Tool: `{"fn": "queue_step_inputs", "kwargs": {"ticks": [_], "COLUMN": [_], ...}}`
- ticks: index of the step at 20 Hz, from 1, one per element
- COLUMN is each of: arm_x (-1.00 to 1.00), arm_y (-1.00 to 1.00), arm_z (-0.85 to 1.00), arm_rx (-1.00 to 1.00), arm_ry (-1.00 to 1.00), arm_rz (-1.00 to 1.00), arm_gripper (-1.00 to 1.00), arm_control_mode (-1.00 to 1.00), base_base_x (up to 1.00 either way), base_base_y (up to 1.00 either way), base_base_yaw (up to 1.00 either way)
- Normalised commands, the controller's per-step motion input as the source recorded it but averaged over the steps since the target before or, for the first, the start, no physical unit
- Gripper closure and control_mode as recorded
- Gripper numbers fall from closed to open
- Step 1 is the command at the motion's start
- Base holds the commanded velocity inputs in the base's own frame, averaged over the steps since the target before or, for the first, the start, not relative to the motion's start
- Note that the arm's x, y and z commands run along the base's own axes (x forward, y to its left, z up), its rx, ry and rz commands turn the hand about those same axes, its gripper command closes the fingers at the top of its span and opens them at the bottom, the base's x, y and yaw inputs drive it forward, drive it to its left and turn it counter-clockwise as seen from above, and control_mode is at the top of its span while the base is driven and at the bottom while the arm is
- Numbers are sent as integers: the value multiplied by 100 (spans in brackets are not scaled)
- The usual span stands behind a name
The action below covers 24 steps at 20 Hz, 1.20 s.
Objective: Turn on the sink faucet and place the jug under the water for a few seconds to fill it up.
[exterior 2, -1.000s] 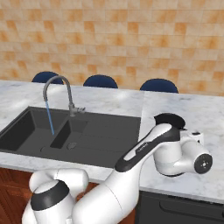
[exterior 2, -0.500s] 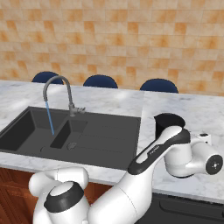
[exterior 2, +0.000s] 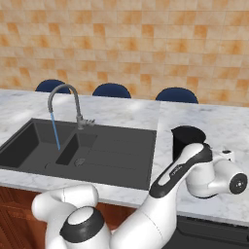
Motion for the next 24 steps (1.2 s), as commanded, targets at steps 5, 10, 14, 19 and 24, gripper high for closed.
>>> {"fn": "queue_step_inputs", "kwargs": {"ticks": [5, 10, 14, 19, 24], "arm_x": [17, 17, 19, 12, 11], "arm_y": [-26, -29, -25, -27, -20], "arm_z": [-14, -13, -11, -6, -3], "arm_rx": [0, 0, 0, 0, 0], "arm_ry": [0, 0, 0, 0, 0], "arm_rz": [0, 1, 6, 12, 17], "arm_gripper": [-100, -100, -100, -100, -100], "arm_control_mode": [-100, -100, -100, -100, -100], "base_base_x": [0, 0, 0, 0, 0], "base_base_y": [0, 0, 0, 0, 0], "base_base_yaw": [0, 0, 0, 0, 0]}}
